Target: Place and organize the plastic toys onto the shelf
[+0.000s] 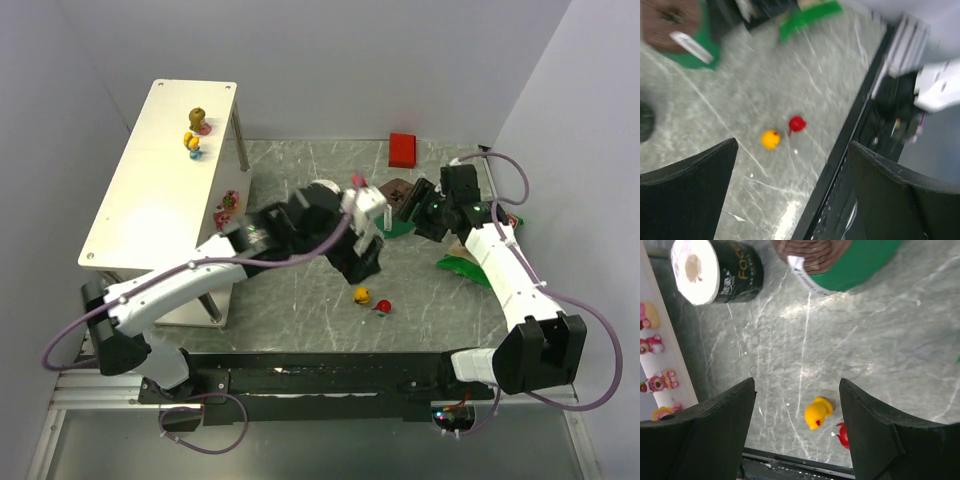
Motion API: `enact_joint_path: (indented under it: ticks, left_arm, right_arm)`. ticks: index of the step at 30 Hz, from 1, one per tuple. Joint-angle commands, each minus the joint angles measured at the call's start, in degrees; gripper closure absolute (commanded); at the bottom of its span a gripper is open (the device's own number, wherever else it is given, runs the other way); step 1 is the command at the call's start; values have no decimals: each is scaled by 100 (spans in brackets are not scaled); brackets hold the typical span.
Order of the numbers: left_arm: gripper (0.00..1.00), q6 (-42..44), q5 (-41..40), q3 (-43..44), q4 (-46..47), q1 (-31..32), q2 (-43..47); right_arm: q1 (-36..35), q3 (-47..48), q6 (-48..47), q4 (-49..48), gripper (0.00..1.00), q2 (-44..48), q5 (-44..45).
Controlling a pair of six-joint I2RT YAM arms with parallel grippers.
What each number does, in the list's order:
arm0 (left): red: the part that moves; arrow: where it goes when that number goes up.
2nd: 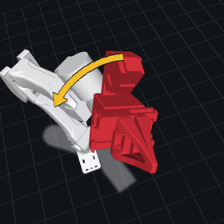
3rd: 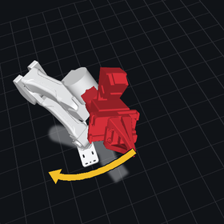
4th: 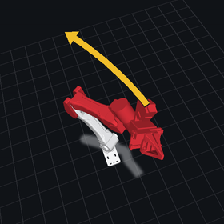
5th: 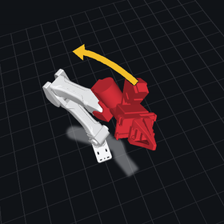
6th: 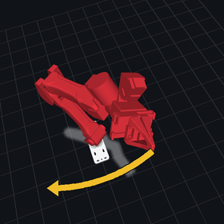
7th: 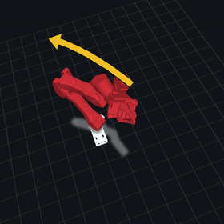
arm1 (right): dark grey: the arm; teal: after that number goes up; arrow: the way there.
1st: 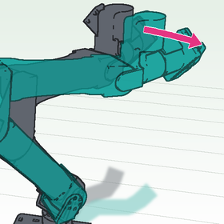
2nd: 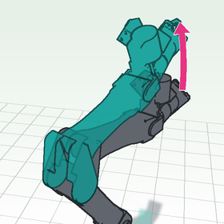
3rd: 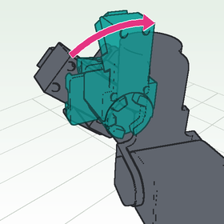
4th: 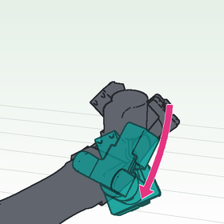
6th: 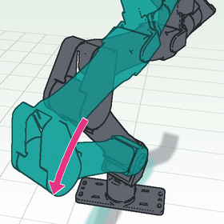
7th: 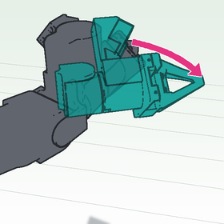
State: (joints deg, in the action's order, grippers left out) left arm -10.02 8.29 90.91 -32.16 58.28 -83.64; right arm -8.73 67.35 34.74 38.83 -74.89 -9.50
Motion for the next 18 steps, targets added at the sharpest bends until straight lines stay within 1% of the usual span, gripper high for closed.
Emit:
enact_joint_path:
  ticks: [1, 5, 6, 7, 8, 12, 14, 18]
  left_arm:
    - [3, 747, -266, -266, -71, 543, -363]
    - [4, 1002, -784, -469, -203, 833, -1047]
    - [4, 1202, -812, -522, -229, 869, -1163]
    - [5, 1248, -1029, -539, -246, 939, -1286]
    - [5, 1274, -1101, -566, -247, 957, -1513]
    - [6, 1432, -1181, -802, 34, 975, -1954]
    - [5, 1415, -1339, -786, 175, 966, -2225]
    - [6, 1433, -1690, -523, 96, 974, -2745]
  right_arm:
    - [336, 32, -151, 19, 25, 396, 106]
    - [600, 217, -283, 160, 24, 397, 53]
    - [679, 260, -301, 177, 24, 388, 36]
    - [706, 278, -310, 186, 24, 388, -8]
    - [750, 278, -319, 195, 24, 379, -34]
    - [855, 270, -354, 186, 24, 370, -114]
    - [847, 261, -363, 187, 24, 370, -157]
    - [847, 182, -363, 169, 24, 361, -228]
